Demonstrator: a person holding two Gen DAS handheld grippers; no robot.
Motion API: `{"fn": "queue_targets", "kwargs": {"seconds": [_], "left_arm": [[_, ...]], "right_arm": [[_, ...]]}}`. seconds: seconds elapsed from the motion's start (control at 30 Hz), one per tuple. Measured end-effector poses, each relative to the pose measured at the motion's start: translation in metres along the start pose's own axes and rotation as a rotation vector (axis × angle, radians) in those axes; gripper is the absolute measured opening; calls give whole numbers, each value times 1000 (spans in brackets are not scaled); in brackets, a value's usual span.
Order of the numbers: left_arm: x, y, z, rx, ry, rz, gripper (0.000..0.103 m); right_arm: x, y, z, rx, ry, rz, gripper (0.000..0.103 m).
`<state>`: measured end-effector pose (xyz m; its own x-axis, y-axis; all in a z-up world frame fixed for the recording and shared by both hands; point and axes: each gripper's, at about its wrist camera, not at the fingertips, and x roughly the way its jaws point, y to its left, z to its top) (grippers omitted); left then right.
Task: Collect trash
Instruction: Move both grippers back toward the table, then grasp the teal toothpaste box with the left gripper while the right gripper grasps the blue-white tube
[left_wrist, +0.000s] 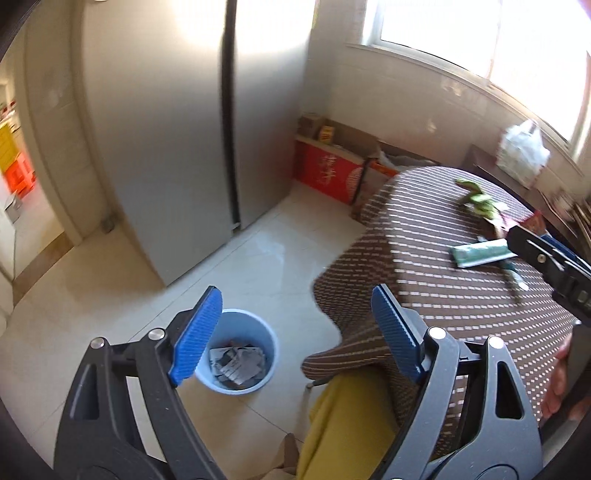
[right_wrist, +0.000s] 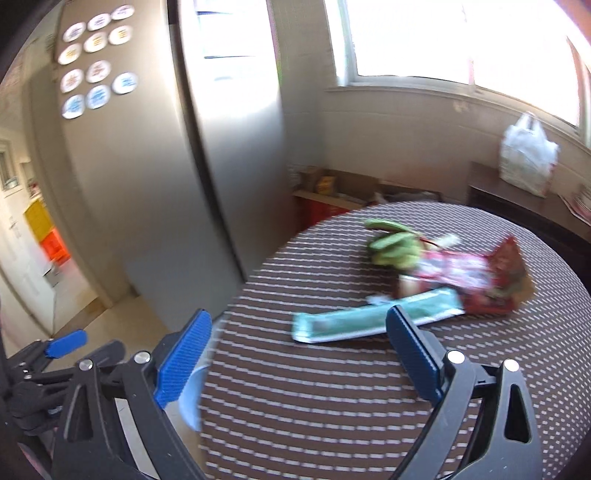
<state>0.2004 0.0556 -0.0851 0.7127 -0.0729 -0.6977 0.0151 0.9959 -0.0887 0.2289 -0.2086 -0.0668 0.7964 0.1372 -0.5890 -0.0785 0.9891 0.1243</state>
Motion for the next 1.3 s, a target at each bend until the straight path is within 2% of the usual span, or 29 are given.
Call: {"fn": "queue_targets", "kwargs": {"seconds": [0.13, 0.23, 0.37, 0.47, 0.57, 0.6, 0.63, 0.67, 0.73, 0.83, 1.0, 1.03, 1.07, 1.2, 1.3], "left_arm": [[4, -32, 2, 55, 13, -41, 84], [8, -53, 3, 93, 24, -63, 85], [13, -76, 2, 137, 43, -90, 86], [18, -87, 1, 153, 66, -95, 86], [21, -93, 2, 159, 85, -96, 86], [22, -95, 2, 163, 90, -99, 86], [22, -96, 2, 165, 90, -101, 86], [22, -99, 2, 169, 91, -103, 86], [21, -101, 3, 173, 91, -103, 86], [20, -106, 6, 183, 91, -107, 86], [19, -120, 10, 207, 89, -111, 86], [19, -123, 9, 210, 88, -113, 86], [19, -127, 10, 216, 89, -116, 86], [21, -143, 10, 249, 92, -142, 86], [27, -159, 11, 286, 103, -159, 87]], "right_arm": [[3, -35, -6, 51, 24, -29, 94], [15, -61, -14, 96, 101, -77, 94], [31, -77, -23, 153, 169, -73, 94], [42, -78, -24, 118, 196, -106, 94], [50, -81, -25, 126, 206, -95, 91], [51, -81, -26, 124, 202, -86, 85], [53, -82, -26, 117, 202, -81, 58], [57, -82, -27, 111, 215, -84, 41], [55, -82, -26, 90, 212, -101, 23], [46, -90, -27, 129, 236, -80, 19], [9, -96, -29, 158, 182, -64, 18], [-2, -99, -28, 169, 160, -64, 15], [-10, -101, -28, 176, 146, -68, 2], [-41, -119, -23, 207, 90, -68, 1], [-48, -132, -23, 211, 93, -84, 3]]}}
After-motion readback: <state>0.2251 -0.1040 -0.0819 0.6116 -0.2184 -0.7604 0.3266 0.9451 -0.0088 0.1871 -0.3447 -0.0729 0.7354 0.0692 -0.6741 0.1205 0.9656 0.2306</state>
